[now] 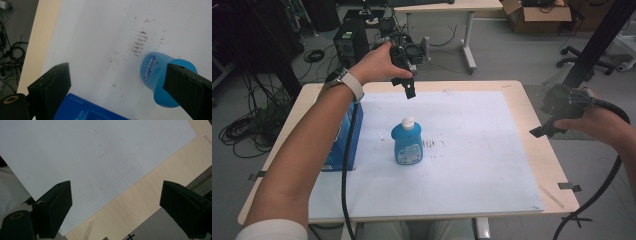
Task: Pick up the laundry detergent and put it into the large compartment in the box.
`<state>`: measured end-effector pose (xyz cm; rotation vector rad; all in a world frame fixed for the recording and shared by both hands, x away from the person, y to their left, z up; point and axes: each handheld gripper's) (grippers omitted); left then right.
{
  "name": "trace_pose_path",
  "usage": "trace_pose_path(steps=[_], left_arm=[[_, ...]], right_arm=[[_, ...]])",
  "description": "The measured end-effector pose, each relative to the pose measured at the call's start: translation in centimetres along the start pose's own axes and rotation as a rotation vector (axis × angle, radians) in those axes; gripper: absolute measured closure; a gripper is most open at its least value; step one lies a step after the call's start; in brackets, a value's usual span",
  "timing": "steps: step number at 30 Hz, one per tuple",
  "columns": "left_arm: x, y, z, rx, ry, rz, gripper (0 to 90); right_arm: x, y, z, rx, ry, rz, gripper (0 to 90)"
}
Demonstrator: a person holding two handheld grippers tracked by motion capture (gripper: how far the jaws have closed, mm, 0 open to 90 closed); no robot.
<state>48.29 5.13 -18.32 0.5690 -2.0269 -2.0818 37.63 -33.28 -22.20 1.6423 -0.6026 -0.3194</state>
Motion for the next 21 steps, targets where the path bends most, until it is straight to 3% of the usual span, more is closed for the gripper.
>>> trace_pose_path(steps=[4,12,21], left_arm=[[0.4,0.4,0.1,-0.001,0.001,-0.002,7.2],[2.3,2.3,0.4,0.024,-0.029,0.049,7.9],[4.6,3.6,0.7,0.042,-0.039,0.038,7.4]], right_arm=[[-0.1,0.0,-0.1,-0.007,0.0,0.001,10.7],[-0.2,-0.7,-0.2,-0.012,0.006,-0.006,10.7],[-0.2,-1.2,-0.4,-0.011,0.013,-0.009,10.7]])
Point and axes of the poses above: each handheld gripper's, and its own axes: y roughly backward along the jaws, z roughly out of its underside, x roughly to its right, and after that the axes turned 10 degrees about -x, right-handed
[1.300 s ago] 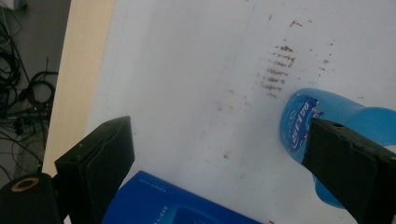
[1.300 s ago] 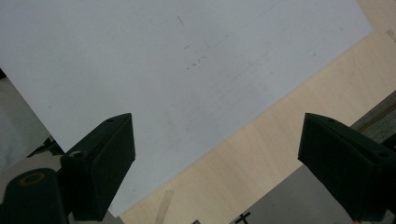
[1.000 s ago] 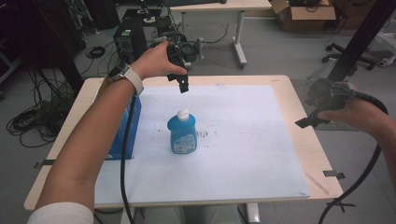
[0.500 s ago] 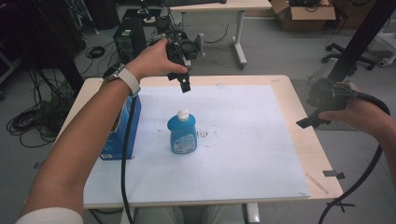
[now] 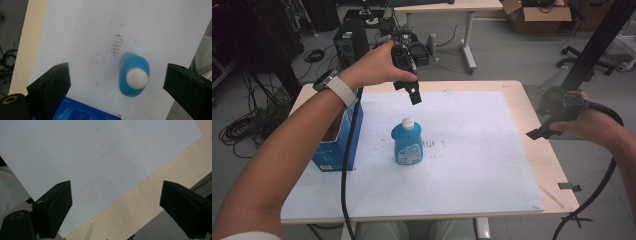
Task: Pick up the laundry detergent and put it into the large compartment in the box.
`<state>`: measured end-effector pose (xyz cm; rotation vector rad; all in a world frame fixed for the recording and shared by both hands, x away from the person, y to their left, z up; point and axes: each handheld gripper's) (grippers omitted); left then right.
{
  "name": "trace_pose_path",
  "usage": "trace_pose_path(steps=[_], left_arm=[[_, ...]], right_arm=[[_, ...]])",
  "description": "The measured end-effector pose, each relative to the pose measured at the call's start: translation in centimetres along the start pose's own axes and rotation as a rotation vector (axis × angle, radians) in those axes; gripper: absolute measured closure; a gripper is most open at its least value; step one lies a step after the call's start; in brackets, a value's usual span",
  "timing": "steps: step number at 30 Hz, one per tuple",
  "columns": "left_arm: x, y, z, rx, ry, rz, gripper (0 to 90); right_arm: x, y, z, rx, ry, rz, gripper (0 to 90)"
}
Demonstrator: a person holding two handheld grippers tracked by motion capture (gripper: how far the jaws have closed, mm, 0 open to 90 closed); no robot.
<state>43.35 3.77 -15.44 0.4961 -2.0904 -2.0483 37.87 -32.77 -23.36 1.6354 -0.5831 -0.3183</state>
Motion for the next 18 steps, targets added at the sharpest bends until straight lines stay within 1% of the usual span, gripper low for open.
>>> trace_pose_path(steps=[1,2,3,4,5,6,7,8,9,14,15,16,18], left_arm=[[0.3,0.1,0.0,0.004,0.002,0.001,7.4],[0.8,0.2,0.1,0.015,-0.001,0.013,7.4],[1.0,0.1,0.1,0.014,-0.005,0.025,7.4],[1.0,0.1,0.1,0.014,-0.005,0.025,7.4],[1.5,-0.2,0.1,-0.002,-0.023,0.025,7.4],[1.5,-0.2,0.1,-0.002,-0.023,0.025,7.4],[1.8,-0.3,0.1,-0.005,-0.021,0.026,7.4],[2.1,-0.4,0.2,-0.007,-0.032,0.034,7.4],[2.3,-0.5,0.2,-0.001,-0.033,0.038,7.4],[2.9,-0.7,0.5,0.006,-0.048,0.056,7.3],[3.1,-0.8,0.6,0.008,-0.051,0.061,7.3],[3.2,-1.0,0.7,0.002,-0.063,0.06,7.3],[3.3,-1.3,0.8,0.007,-0.064,0.063,7.4]], right_arm=[[0.0,0.0,0.0,0.0,0.0,0.0,10.7],[0.0,0.0,-0.1,0.001,0.002,-0.001,10.7],[-0.1,-0.1,-0.1,0.001,0.002,-0.001,10.7],[-0.1,-0.1,-0.1,0.001,0.002,-0.001,10.7],[-0.1,-0.1,-0.1,0.002,0.005,0.0,10.7],[-0.1,-0.1,-0.1,0.002,0.005,0.0,10.7],[-0.1,0.0,-0.2,0.003,0.006,-0.001,10.7],[-0.2,-0.1,-0.2,0.004,0.008,-0.001,10.7],[-0.2,0.0,-0.2,0.005,0.007,-0.002,10.7],[-0.3,-0.3,-0.2,0.011,0.01,-0.009,10.7],[-0.3,-0.4,-0.2,0.008,0.007,-0.011,10.7],[-0.2,-0.5,-0.2,0.008,0.009,-0.011,10.7],[-0.2,-0.7,-0.1,0.009,0.007,-0.014,10.7]])
Point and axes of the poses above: each handheld gripper's, and its own axes: y roughly backward along the jaws, z roughly out of its underside, x roughly to its right, and after that the axes turned 10 degrees about -x, right-handed
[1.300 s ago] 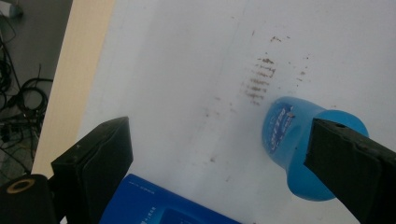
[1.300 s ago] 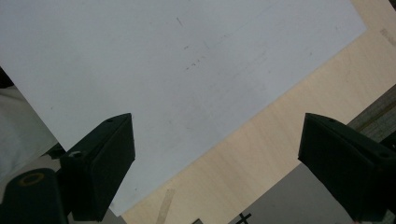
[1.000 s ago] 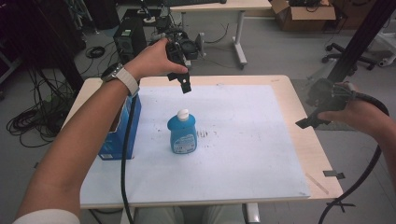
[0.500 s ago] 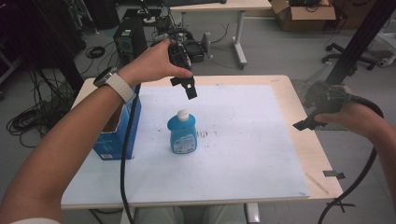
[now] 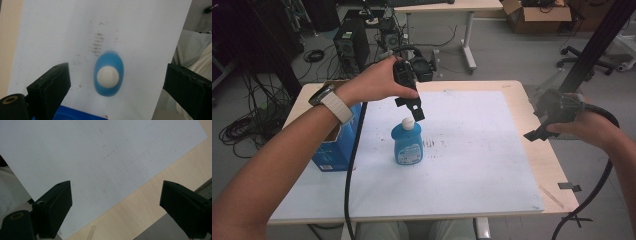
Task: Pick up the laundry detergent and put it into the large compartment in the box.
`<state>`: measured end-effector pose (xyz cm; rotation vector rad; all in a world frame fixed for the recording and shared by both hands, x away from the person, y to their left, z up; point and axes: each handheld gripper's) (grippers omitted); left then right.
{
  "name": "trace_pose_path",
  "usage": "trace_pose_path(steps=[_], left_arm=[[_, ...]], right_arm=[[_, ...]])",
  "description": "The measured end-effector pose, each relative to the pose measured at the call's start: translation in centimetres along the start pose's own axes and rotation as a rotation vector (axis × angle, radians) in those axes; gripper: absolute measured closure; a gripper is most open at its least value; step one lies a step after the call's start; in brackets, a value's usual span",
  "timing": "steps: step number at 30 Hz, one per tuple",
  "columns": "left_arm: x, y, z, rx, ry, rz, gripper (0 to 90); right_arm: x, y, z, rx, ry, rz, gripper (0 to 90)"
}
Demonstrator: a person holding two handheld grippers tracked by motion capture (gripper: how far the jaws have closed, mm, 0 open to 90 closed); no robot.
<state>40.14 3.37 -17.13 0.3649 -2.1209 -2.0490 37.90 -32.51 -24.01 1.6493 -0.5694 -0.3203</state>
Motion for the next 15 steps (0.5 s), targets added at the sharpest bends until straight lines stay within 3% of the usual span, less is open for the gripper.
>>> trace_pose_path(steps=[8,15], left_arm=[[0.1,-1.4,0.3,-0.022,-0.015,-0.001,7.5],[0.4,-2.5,0.6,-0.002,-0.04,-0.016,7.6]], right_arm=[[0.0,0.0,0.1,0.006,0.003,-0.002,10.6],[-0.1,-0.1,0.1,0.007,0.002,-0.004,10.5]])
Point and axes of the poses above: each handheld gripper's, and its own axes: y roughly backward along the jaws, z roughly out of its underside, x roughly to its right, and after that the axes turned 10 degrees about -x, right-handed
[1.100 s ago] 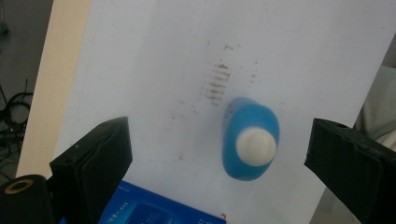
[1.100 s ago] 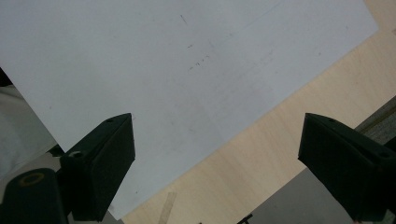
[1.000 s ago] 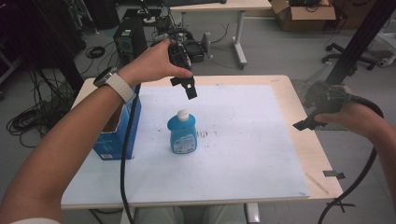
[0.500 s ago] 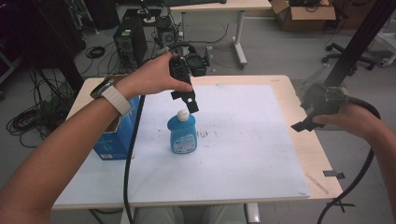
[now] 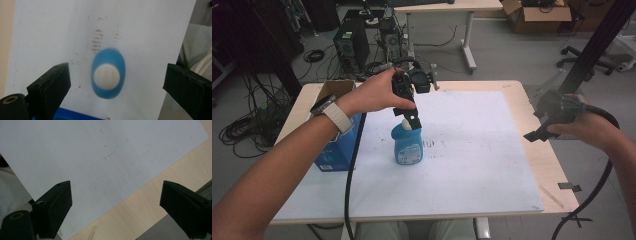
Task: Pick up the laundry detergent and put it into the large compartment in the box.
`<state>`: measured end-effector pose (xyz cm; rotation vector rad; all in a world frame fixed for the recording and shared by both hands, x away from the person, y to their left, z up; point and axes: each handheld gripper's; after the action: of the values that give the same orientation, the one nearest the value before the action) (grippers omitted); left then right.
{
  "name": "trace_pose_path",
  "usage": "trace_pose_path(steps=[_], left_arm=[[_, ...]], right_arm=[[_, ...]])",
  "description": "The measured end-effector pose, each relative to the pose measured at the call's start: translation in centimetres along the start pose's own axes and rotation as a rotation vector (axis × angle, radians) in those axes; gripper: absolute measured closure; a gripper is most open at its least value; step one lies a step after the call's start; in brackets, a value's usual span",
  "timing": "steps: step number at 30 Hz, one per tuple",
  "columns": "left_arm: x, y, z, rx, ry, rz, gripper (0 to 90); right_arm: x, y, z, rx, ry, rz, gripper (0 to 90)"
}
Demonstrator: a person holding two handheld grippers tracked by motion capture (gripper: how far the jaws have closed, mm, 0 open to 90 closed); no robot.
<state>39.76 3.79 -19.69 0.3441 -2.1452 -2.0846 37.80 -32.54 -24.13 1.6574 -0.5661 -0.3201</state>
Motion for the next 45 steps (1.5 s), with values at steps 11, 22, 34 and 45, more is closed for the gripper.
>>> trace_pose_path(steps=[11,22,34,45], left_arm=[[-0.3,-2.7,0.5,-0.008,-0.002,0.008,7.7],[-0.8,-4.8,1.0,-0.031,0.007,0.01,7.7],[-1.1,-6.8,1.4,-0.036,-0.013,0.005,7.9],[-1.0,-7.8,1.5,-0.036,-0.03,0.018,7.8]], right_arm=[[-0.2,-0.4,-0.3,-0.01,0.003,-0.006,10.5],[-0.2,-0.8,-0.5,-0.017,0.003,-0.015,10.4],[-0.2,-1.2,-1.0,-0.02,0.007,-0.019,10.4],[-0.3,-1.4,-1.2,-0.024,0.01,-0.021,10.4]])
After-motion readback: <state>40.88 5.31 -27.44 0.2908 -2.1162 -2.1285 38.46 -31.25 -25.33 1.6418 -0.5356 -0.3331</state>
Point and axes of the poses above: each handheld gripper's, and its own axes: y roughly backward along the jaws, z roughly out of its underside, x roughly to its right, and after that the axes turned 10 degrees about -x, right-handed
